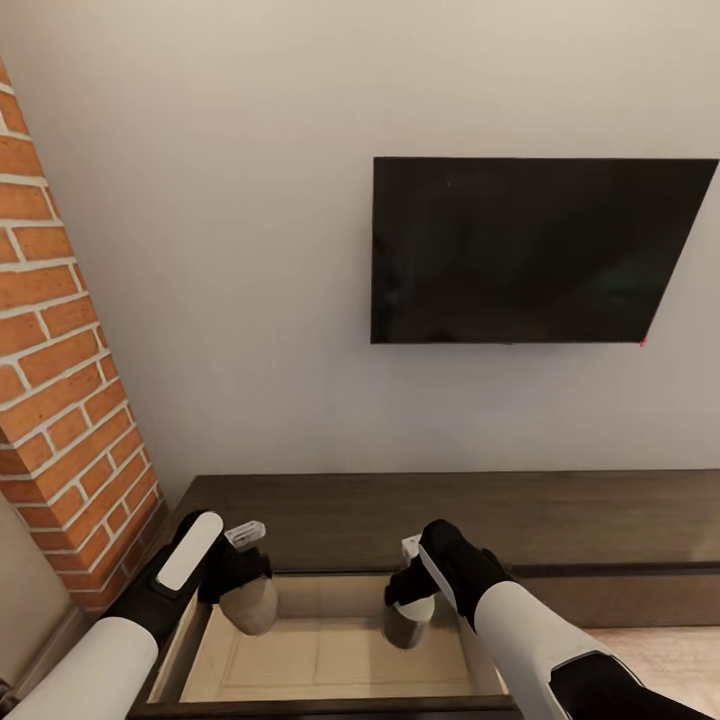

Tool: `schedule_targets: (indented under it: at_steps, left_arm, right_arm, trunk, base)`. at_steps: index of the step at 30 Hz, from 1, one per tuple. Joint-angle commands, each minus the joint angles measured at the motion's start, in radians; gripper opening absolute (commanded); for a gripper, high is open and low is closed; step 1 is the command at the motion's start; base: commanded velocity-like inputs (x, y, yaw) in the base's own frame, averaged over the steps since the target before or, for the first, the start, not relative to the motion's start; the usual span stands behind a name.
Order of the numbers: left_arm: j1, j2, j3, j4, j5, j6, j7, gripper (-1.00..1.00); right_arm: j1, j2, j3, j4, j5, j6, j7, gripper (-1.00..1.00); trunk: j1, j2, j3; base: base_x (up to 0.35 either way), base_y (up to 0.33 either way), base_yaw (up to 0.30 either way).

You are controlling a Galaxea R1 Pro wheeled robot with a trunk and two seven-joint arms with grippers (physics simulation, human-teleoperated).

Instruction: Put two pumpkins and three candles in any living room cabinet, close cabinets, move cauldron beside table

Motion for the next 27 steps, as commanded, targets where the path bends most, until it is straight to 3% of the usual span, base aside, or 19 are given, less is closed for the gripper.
schedule_targets:
  at_steps: [1, 4, 6, 7, 9, 12, 19, 25, 27]
  left_arm:
    - [0.000, 0.001, 0.001, 0.004, 0.001, 0.000, -0.001, -1.00]
    - [-0.001, 0.000, 0.002, 0.042, -0.001, 0.000, 0.000, -1.00]
    - [-0.003, -0.001, 0.002, 0.072, -0.023, 0.000, 0.002, -1.00]
    - [-0.003, -0.002, 0.002, 0.083, -0.067, 0.000, 0.007, -1.00]
    - [-0.004, -0.002, 0.001, 0.093, -0.114, 0.000, 0.009, -1.00]
    - [-0.004, -0.002, 0.001, 0.123, -0.147, 0.001, 0.008, -1.00]
    - [-0.002, -0.008, 0.001, 0.201, -0.152, -0.004, 0.003, -1.00]
    - [-0.002, -0.049, 0.001, 0.209, -0.157, -0.005, 0.002, -1.00]
    - [-0.002, -0.052, 0.001, 0.209, -0.157, -0.006, 0.002, -1.00]
  right_arm:
    - [0.000, 0.000, 0.000, 0.000, -0.003, 0.000, -0.002, -1.00]
    - [0.000, 0.000, 0.000, 0.004, -0.002, -0.001, -0.005, -1.00]
    - [0.000, 0.001, 0.000, 0.006, -0.003, -0.001, -0.006, -1.00]
    - [0.000, 0.001, 0.000, 0.007, -0.003, -0.002, -0.007, -1.00]
    - [0.000, 0.001, -0.001, 0.007, -0.004, -0.002, -0.007, -1.00]
    - [0.000, 0.003, -0.001, 0.007, -0.004, -0.001, -0.003, -1.00]
    - [0.008, 0.005, -0.001, 0.009, -0.005, -0.010, -0.004, -1.00]
    - [0.012, 0.004, 0.000, 0.009, -0.005, -0.038, -0.004, -1.00]
    - [0.012, 0.003, -0.001, 0.011, -0.005, -0.062, -0.004, -1.00]
  trunk:
    - [0.000, 0.000, 0.000]
    - [0.000, 0.000, 0.000]
    - [0.000, 0.000, 0.000]
    - [0.000, 0.000, 0.000]
    - [0.000, 0.000, 0.000]
    - [0.000, 0.000, 0.000]
    - [0.000, 0.000, 0.000]
    - [0.000, 0.000, 0.000]
    - [0.000, 0.000, 0.000]
  base:
    - [0.290, 0.016, 0.000]
    - [0.311, 0.007, 0.000]
    - [0.324, 0.002, 0.000]
    - [0.319, 0.001, 0.000]
    - [0.201, 0.000, 0.000]
    - [0.066, 0.000, 0.000]
    - [0.007, 0.000, 0.000]
    - [0.000, 0.000, 0.000]
    - [0.000, 0.000, 0.000]
